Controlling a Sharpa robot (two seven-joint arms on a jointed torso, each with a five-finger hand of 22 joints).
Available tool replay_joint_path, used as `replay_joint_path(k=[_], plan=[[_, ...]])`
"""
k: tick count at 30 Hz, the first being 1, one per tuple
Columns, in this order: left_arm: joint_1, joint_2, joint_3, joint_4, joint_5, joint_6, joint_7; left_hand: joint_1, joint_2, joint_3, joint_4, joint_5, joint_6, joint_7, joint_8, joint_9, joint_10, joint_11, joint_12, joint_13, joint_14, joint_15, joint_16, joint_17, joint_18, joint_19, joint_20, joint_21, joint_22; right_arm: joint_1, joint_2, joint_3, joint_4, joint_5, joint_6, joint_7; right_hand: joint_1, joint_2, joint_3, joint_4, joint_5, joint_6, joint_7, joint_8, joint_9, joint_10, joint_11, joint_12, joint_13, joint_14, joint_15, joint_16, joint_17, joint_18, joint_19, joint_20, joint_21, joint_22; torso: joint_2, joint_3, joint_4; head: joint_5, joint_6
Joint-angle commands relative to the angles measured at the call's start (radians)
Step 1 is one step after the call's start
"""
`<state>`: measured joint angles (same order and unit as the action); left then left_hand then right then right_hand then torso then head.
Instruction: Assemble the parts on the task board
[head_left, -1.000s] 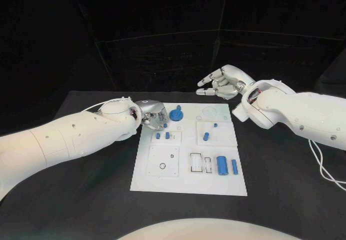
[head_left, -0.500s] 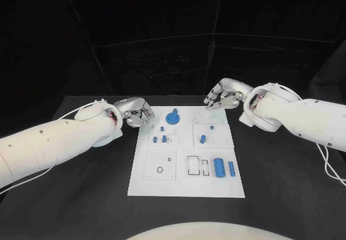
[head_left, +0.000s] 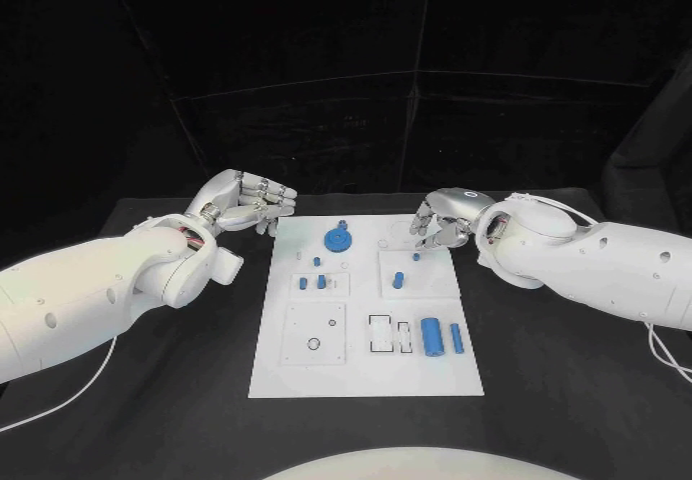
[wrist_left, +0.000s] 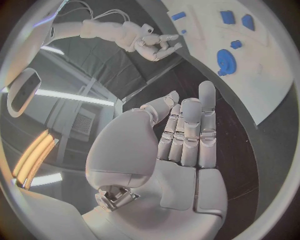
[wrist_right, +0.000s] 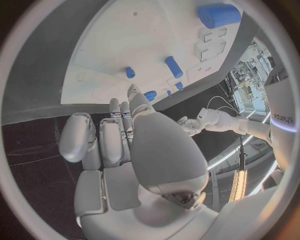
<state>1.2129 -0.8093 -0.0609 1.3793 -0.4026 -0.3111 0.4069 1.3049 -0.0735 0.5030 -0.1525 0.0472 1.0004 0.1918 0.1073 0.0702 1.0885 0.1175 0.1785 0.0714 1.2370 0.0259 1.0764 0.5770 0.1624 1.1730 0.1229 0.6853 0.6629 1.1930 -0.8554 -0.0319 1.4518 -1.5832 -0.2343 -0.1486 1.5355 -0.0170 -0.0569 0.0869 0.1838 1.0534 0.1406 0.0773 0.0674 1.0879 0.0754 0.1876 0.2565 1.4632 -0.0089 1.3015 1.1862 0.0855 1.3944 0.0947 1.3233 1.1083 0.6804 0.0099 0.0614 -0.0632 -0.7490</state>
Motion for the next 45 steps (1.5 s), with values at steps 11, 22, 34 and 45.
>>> replay_joint_path(k=[11, 22, 34, 45], plan=[[0.0, -0.024, 0.001, 0.026, 0.31, 0.086, 0.124, -0.005, 0.007, -0.028, 0.001, 0.002, 0.019, -0.004, 0.014, 0.001, 0.017, -0.006, 0.025, 0.005, -0.014, -0.004, -0.007, -0.014, 0.021, -0.009, -0.003, -0.013, -0.008, -0.027, 0.021, 0.0, 0.0, -0.109, 0.071, -0.015, 0.001, -0.018, 0.019, 0.0, 0.001, -0.012, 0.021, -0.012, -0.001, -0.013, 0.019, -0.021, -0.049, 0.038, 0.017, -0.008, -0.016, 0.003, 0.004, 0.016, -0.003, 0.0, 0.002, 0.0007, 0.0, 0.006, 0.001], [-0.001, -0.029, 0.001, 0.019, 0.314, 0.086, 0.121, -0.002, 0.009, -0.033, 0.0, 0.002, 0.022, -0.005, 0.017, 0.002, 0.019, -0.008, 0.031, 0.005, -0.017, -0.005, -0.008, -0.018, 0.022, -0.009, -0.004, -0.015, -0.01, -0.029, 0.014, 0.0, 0.016, -0.104, 0.083, -0.003, 0.016, -0.01, 0.066, -0.002, 0.013, 0.022, 0.01, -0.004, 0.002, 0.033, 0.008, -0.021, -0.092, 0.04, 0.007, -0.002, -0.015, 0.003, 0.009, 0.011, 0.002, 0.007, 0.001, 0.0014, -0.0012, 0.006, -0.004], [-0.001, -0.032, 0.0, 0.005, 0.314, 0.087, 0.112, 0.0, 0.009, -0.035, 0.0, 0.002, 0.023, -0.006, 0.019, 0.002, 0.02, -0.008, 0.034, 0.006, -0.019, -0.006, -0.01, -0.023, 0.022, -0.009, -0.005, -0.016, -0.011, -0.029, 0.003, 0.0, 0.025, -0.086, 0.05, 0.01, -0.001, -0.034, 0.104, 0.011, 0.031, 0.029, 0.009, -0.01, 0.0, 0.052, 0.006, -0.033, -0.128, 0.039, 0.004, 0.001, -0.019, 0.002, 0.011, 0.005, 0.002, 0.007, 0.001, 0.0011, -0.0005, 0.003, -0.005], [-0.001, -0.032, 0.0, -0.002, 0.314, 0.091, 0.101, -0.003, 0.01, -0.043, 0.002, 0.002, 0.019, -0.005, 0.019, 0.001, 0.015, -0.007, 0.037, 0.005, -0.024, -0.005, -0.013, -0.032, 0.021, -0.009, -0.005, -0.02, -0.013, -0.03, 0.01, 0.0, 0.018, -0.074, 0.086, 0.001, 0.007, -0.035, 0.186, 0.018, 0.029, 0.043, 0.005, -0.008, 0.001, 0.072, 0.002, -0.041, -0.16, 0.039, -0.001, 0.005, -0.019, 0.002, 0.013, 0.002, 0.003, 0.009, 0.001, 0.0006, 0.0006, -0.002, -0.007]])
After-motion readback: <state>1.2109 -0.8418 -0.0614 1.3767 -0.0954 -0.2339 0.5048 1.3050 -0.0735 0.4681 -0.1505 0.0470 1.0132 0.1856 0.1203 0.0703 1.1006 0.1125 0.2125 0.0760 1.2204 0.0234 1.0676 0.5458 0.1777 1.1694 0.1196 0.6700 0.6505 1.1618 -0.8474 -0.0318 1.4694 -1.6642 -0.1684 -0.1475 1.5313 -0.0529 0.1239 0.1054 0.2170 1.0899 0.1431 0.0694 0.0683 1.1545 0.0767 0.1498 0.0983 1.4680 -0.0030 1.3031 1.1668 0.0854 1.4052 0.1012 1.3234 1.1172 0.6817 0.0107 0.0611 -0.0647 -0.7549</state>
